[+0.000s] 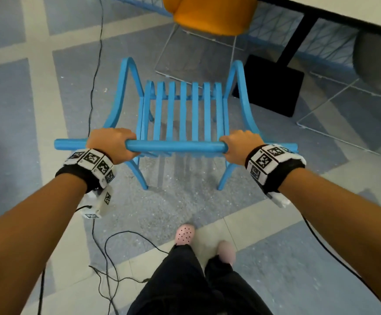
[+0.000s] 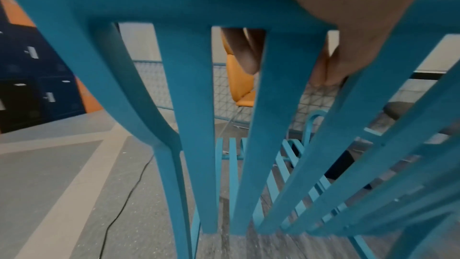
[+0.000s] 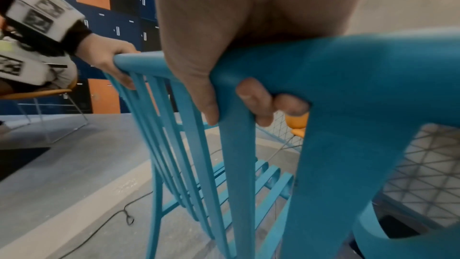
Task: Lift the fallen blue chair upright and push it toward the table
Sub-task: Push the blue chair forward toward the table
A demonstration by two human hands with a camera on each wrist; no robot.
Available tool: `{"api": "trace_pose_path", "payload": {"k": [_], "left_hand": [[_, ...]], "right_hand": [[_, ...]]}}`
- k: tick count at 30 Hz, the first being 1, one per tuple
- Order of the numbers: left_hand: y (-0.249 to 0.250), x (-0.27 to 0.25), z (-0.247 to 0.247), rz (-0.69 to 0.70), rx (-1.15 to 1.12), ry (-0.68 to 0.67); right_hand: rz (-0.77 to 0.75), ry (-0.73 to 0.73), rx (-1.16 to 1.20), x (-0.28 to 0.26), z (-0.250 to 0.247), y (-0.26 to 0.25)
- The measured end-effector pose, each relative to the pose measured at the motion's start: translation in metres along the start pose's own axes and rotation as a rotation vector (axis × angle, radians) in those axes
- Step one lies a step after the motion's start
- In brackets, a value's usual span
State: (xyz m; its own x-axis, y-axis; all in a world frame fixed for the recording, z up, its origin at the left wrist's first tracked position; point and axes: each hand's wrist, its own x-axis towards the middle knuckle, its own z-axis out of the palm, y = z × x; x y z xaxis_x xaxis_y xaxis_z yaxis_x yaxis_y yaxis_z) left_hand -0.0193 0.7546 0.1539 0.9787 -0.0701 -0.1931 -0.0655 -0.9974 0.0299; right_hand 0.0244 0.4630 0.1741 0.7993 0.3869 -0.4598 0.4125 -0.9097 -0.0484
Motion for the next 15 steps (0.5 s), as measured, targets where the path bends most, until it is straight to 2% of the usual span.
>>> {"api": "trace_pose_path", "payload": {"k": [3,8,11,15], "left_hand": [[0.019,-0.001,0.001,0.077,0.021,-0.001],[0.067,0.014,0.003,0.235,-0.03,0.083],[0.099,0.019,0.008,0.388,-0.047,0.117],[0.141,0.029,0.009,0.583,-0.093,0.081]], "right_hand": [[0.024,-0.005,0.029,-0.026,0.01,0.014],[0.144,0.019,0.076,-0.06,0.03,0.052],[0.204,0.016,0.13,-0.089,0.046,0.076],[0.329,0.01,0.175,-0.129,0.065,0.103]]}}
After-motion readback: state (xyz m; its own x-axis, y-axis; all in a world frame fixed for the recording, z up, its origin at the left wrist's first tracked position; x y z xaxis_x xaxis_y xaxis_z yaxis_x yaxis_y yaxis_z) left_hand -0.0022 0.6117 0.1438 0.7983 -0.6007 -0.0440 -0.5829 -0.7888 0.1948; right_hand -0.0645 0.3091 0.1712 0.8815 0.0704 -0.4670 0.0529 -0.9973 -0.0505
